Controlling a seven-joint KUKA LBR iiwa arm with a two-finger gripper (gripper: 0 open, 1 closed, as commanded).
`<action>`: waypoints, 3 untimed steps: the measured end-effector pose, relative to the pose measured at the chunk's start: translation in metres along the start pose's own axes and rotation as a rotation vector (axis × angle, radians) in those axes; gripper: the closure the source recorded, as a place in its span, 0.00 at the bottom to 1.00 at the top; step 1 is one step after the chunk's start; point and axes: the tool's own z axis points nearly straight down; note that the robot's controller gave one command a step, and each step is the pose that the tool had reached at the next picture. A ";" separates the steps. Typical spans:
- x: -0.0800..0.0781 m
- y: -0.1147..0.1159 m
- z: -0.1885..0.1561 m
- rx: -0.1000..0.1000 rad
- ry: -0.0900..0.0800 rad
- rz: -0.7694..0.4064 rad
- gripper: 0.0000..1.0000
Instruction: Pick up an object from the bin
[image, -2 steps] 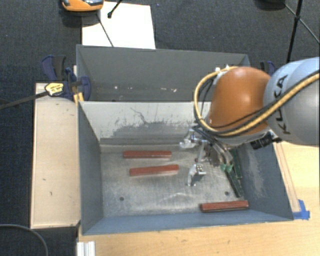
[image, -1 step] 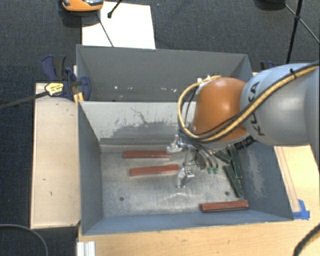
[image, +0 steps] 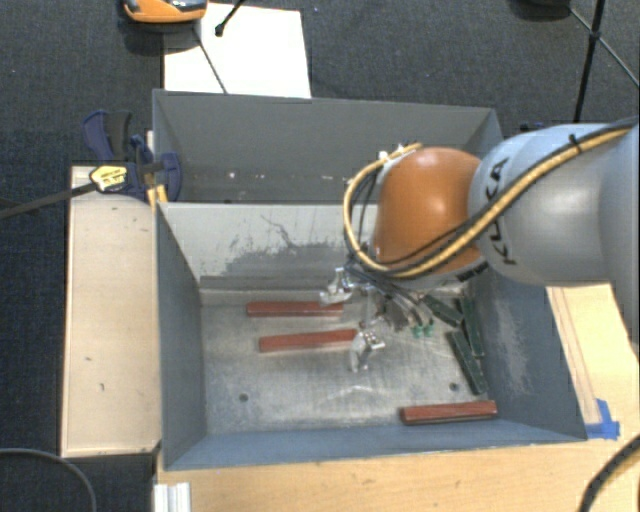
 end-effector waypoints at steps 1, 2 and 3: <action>-0.004 0.002 -0.012 0.000 -0.005 -0.003 0.00; 0.001 -0.006 0.064 0.000 -0.007 -0.113 0.00; 0.001 -0.005 0.053 0.000 -0.005 -0.111 1.00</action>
Offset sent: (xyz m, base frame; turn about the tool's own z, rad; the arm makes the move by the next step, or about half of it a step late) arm -0.0012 -0.0071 -0.0638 -0.1143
